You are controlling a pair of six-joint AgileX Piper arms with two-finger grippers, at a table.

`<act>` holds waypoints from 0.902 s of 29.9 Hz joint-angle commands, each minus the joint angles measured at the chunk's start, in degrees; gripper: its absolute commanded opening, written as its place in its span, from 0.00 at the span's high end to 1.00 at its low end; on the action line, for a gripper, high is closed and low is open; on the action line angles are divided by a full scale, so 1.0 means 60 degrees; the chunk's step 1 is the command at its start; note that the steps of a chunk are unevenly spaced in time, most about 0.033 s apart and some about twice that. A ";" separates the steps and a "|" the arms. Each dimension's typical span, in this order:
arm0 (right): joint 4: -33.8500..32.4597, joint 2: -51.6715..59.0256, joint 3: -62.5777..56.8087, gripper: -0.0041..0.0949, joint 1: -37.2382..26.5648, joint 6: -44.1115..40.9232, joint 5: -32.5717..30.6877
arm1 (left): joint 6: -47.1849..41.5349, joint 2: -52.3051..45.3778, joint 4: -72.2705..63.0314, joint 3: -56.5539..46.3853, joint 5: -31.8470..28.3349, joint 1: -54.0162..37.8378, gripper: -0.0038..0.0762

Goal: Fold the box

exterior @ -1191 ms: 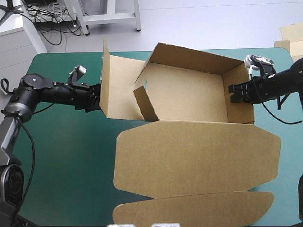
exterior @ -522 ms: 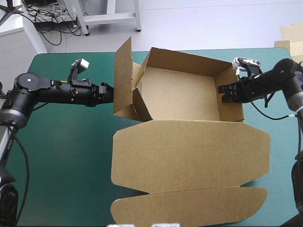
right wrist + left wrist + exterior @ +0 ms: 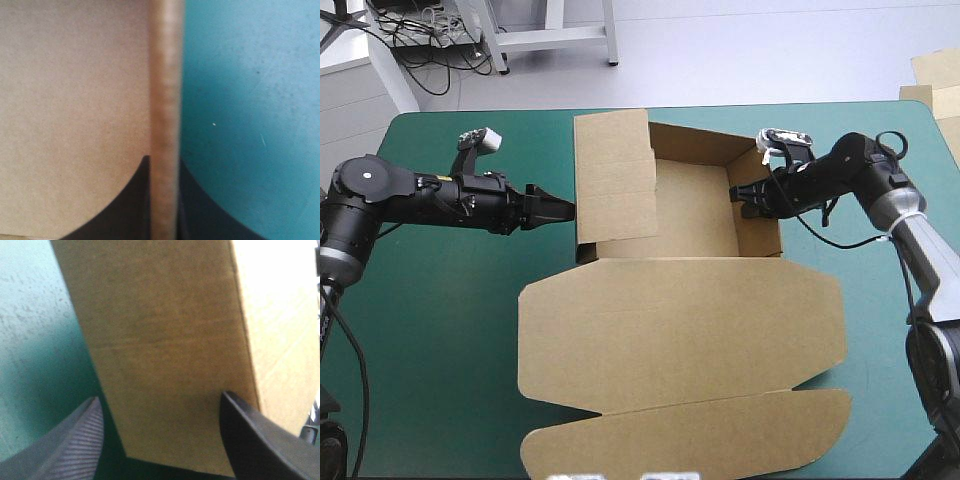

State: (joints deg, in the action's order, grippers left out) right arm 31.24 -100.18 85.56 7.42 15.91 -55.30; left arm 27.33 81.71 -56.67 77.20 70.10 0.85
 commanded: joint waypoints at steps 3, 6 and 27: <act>0.0625 0.0275 0.0238 0.98 0.0728 -0.0184 0.0967 | -0.0157 -0.0400 -0.0589 0.0296 0.0593 0.0478 0.36; 0.0633 0.0191 0.0238 0.98 0.1036 -0.0260 0.1296 | -0.0112 -0.0400 -0.0455 0.0296 0.0593 0.0710 0.36; -0.1481 -0.0006 0.0238 0.97 0.3647 -0.2256 0.3262 | -0.3148 -0.0400 0.3815 0.0296 -0.0530 0.0778 0.36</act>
State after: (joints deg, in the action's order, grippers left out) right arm 19.33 -103.69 85.34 26.46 4.58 -38.86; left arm 11.48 81.13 -32.13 77.20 71.53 4.83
